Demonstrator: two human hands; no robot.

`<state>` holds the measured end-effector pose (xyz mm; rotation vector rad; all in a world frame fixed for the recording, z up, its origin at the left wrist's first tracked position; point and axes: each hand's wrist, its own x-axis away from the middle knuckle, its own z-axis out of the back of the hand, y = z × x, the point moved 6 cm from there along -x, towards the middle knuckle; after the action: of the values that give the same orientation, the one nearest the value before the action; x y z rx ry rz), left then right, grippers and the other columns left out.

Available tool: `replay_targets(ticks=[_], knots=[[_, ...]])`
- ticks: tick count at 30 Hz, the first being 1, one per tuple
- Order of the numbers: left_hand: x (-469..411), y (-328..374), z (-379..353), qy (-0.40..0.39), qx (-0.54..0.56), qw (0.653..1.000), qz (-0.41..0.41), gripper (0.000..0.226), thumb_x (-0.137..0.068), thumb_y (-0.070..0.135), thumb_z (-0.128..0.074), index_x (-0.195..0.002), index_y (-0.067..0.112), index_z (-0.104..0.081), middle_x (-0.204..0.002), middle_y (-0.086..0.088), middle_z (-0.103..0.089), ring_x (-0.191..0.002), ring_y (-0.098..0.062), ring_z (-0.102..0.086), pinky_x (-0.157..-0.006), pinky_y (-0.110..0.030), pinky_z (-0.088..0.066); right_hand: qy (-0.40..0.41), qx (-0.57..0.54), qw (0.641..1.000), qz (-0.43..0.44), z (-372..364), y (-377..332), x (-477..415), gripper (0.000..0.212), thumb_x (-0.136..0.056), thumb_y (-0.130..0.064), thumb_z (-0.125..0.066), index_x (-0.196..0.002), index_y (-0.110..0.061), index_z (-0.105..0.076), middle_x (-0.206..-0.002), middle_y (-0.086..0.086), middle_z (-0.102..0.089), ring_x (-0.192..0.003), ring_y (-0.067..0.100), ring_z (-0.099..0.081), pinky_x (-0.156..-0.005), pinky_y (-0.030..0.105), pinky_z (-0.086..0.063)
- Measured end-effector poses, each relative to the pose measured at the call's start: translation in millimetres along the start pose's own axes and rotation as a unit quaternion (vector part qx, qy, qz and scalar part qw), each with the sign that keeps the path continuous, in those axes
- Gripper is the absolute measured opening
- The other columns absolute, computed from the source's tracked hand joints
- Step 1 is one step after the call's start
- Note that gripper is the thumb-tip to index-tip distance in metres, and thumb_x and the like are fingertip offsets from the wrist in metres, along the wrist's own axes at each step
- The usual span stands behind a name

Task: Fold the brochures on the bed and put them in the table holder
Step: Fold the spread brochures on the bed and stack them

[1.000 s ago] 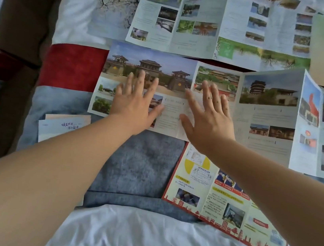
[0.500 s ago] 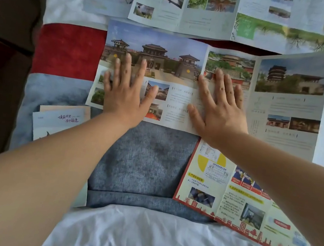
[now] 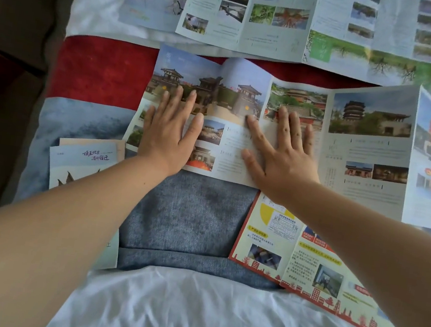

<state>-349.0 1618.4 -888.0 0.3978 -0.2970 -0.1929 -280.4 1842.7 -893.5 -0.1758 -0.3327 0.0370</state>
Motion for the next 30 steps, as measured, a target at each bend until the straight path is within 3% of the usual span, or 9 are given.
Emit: replay_targets(ticks=[4,8,13,19,23,25,30], knots=[[8,-2,0,0.011,-0.048,0.999,0.012,0.065,-0.102,0.065,-0.012,-0.161,0.040,-0.003,-0.171,0.002,0.008,-0.157,-0.020,0.012,-0.127,-0.049,0.004,-0.010,0.008,1.000,-0.009,-1,0,5,0.064,-0.099,-0.072,-0.004,-0.151,-0.052,0.029,-0.166,0.015,0.031,-0.152,0.035,0.029,-0.126,0.055,0.010],[17,-18,2,0.040,-0.123,0.988,0.084,0.075,-0.098,0.075,-0.014,-0.161,0.038,0.005,-0.170,-0.007,0.016,-0.156,-0.031,0.013,-0.123,-0.051,0.005,-0.020,0.013,1.000,-0.015,0,3,14,0.065,-0.099,-0.073,-0.004,-0.150,-0.053,0.030,-0.166,0.014,0.033,-0.153,0.034,0.030,-0.126,0.053,0.011],[26,-39,9,0.052,-0.107,0.983,0.144,0.094,-0.091,0.082,-0.025,-0.162,0.028,0.003,-0.170,-0.015,0.006,-0.157,-0.035,0.000,-0.125,-0.052,-0.007,-0.002,0.017,1.000,-0.025,4,13,24,0.068,-0.098,-0.076,-0.006,-0.153,-0.052,0.026,-0.166,0.011,0.032,-0.152,0.034,0.030,-0.126,0.055,0.011],[28,-19,26,0.101,-0.041,0.990,0.090,0.094,-0.092,0.068,-0.054,-0.162,0.022,-0.011,-0.167,-0.016,-0.019,-0.154,-0.034,-0.020,-0.120,-0.054,-0.029,0.001,0.018,0.996,-0.090,3,41,37,0.072,-0.094,-0.081,-0.003,-0.153,-0.052,0.026,-0.167,0.011,0.031,-0.151,0.034,0.033,-0.125,0.058,0.009],[34,2,44,0.173,0.029,0.983,0.052,0.084,-0.090,0.051,-0.067,-0.159,0.030,-0.023,-0.159,-0.005,-0.033,-0.143,-0.024,-0.038,-0.091,-0.046,-0.052,-0.015,-0.004,0.995,-0.094,-2,50,43,0.072,-0.093,-0.082,-0.004,-0.152,-0.054,0.026,-0.166,0.008,0.032,-0.153,0.033,0.030,-0.126,0.055,0.007],[40,11,55,0.215,0.065,0.974,0.043,0.077,-0.091,0.046,-0.067,-0.157,0.031,-0.030,-0.155,0.002,-0.041,-0.136,-0.017,-0.045,-0.083,-0.037,-0.048,-0.017,-0.001,0.995,-0.095,-2,50,44,0.072,-0.093,-0.082,-0.004,-0.152,-0.054,0.026,-0.166,0.008,0.032,-0.153,0.033,0.029,-0.127,0.055,0.006],[54,36,77,0.247,0.108,0.963,-0.010,0.067,-0.091,0.040,-0.063,-0.153,0.027,-0.041,-0.152,0.009,-0.049,-0.137,-0.010,-0.047,-0.096,-0.027,-0.041,-0.029,-0.001,0.995,-0.097,1,51,45,0.073,-0.093,-0.083,-0.005,-0.152,-0.053,0.026,-0.166,0.008,0.033,-0.153,0.032,0.030,-0.127,0.053,0.007]])
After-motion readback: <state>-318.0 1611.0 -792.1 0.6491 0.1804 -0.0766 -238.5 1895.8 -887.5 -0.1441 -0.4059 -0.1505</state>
